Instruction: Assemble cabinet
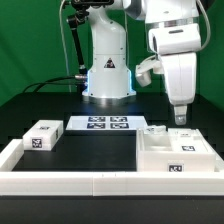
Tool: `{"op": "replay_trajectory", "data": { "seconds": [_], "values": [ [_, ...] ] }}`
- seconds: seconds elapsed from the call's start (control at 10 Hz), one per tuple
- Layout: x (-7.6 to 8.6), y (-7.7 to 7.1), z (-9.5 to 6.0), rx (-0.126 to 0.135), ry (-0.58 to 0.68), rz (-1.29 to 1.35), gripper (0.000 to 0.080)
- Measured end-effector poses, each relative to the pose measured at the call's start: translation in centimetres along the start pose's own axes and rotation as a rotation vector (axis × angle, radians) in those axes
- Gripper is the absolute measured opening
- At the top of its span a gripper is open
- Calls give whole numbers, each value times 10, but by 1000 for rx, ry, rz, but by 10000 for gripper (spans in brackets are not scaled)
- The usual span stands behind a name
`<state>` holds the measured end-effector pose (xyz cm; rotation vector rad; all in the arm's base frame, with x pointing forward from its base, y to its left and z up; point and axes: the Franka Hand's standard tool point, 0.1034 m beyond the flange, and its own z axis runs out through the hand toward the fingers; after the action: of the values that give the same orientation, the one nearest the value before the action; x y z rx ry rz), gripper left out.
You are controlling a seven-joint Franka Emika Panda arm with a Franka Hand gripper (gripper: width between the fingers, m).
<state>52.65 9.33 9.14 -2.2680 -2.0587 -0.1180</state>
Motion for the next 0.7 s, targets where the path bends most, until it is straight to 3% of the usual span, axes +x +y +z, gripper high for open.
{"op": "replay_trajectory", "data": {
  "seconds": [0.2, 0.5, 0.7],
  "values": [
    [-6, -21, 6, 12, -9, 54, 797],
    [-6, -21, 7, 15, -10, 50, 797],
    [-11, -22, 9, 20, -6, -100, 797]
  ]
}}
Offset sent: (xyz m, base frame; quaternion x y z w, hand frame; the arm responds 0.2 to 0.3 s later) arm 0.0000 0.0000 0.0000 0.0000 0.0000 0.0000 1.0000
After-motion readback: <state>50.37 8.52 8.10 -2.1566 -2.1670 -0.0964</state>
